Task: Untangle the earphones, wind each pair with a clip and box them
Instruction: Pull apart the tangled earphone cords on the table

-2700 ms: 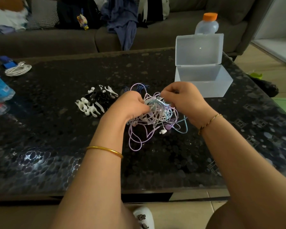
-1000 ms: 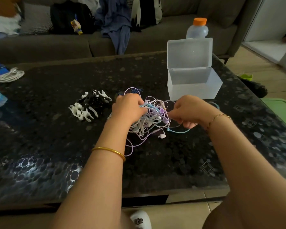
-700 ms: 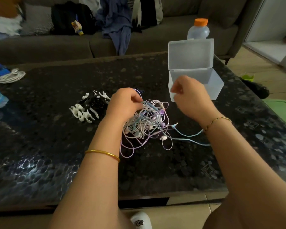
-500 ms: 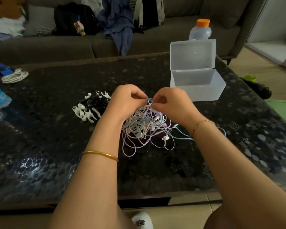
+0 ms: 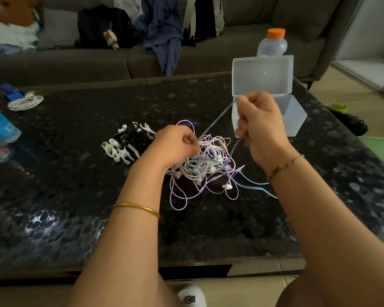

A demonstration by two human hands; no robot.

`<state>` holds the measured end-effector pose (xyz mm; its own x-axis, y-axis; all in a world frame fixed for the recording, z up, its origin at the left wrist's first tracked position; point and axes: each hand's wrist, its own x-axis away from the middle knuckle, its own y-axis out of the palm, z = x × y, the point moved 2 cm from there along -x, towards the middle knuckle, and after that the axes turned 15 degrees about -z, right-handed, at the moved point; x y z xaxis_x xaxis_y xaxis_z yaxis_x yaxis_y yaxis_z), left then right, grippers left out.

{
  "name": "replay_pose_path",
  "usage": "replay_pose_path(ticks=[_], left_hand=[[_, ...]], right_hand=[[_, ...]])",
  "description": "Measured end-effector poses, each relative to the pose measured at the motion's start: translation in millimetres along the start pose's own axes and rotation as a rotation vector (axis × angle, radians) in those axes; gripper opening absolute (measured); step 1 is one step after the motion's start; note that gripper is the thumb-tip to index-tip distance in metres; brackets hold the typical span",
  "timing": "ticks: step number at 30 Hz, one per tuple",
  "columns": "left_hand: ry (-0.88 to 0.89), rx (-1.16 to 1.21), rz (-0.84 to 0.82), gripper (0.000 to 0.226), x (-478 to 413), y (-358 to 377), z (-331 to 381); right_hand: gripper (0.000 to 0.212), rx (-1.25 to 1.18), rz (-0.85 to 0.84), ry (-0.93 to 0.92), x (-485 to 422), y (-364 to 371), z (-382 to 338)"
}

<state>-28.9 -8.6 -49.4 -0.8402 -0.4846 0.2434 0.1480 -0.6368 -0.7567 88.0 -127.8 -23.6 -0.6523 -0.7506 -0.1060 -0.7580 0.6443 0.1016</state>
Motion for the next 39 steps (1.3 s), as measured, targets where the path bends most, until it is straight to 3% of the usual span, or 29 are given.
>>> replay_pose_path(ticks=[3, 5, 6, 9, 11, 13, 16, 20, 25, 32, 37, 39], left_hand=[[-0.033, -0.061, 0.008, 0.013, -2, 2, -6], [-0.04, -0.083, 0.04, 0.015, -2, 1, -8], [-0.031, -0.083, 0.056, 0.017, -2, 0, -8], [0.04, -0.069, 0.072, 0.022, -1, -3, -4], [0.08, -0.085, 0.066, 0.023, 0, -3, 1], [0.109, -0.1, 0.055, 0.02, 0, -3, 7], [0.131, -0.106, 0.054, 0.011, 1, -2, 12], [0.141, -0.052, 0.036, 0.012, 3, -1, 13], [0.021, -0.093, -0.034, 0.007, 0, 2, 1], [-0.041, -0.173, -0.025, 0.009, -1, 3, 0], [-0.038, -0.126, 0.008, 0.004, -2, 3, 1], [-0.052, -0.108, 0.031, 0.013, -2, 1, -2]], right_hand=[[0.017, -0.044, 0.232, -0.01, -8, -17, 2], [0.01, 0.149, 0.294, 0.043, -9, -28, 4], [0.003, 0.364, 0.273, 0.104, -9, -34, 6], [0.028, 1.0, 0.052, 0.313, -4, -36, 13], [0.045, 1.214, -0.073, 0.23, 1, -25, 12], [0.053, 1.248, -0.202, 0.044, 3, -10, 11], [0.035, 1.191, -0.398, -0.077, 0, 6, 20], [0.018, 1.288, -0.347, -0.096, -3, 4, 24], [0.019, 1.019, -0.29, -0.096, 1, -3, 7], [0.022, 0.038, -0.173, 0.048, 8, -2, 1], [0.02, -0.28, -0.089, 0.16, 5, -4, 9], [0.019, -0.35, -0.069, 0.212, 3, -6, 13]])
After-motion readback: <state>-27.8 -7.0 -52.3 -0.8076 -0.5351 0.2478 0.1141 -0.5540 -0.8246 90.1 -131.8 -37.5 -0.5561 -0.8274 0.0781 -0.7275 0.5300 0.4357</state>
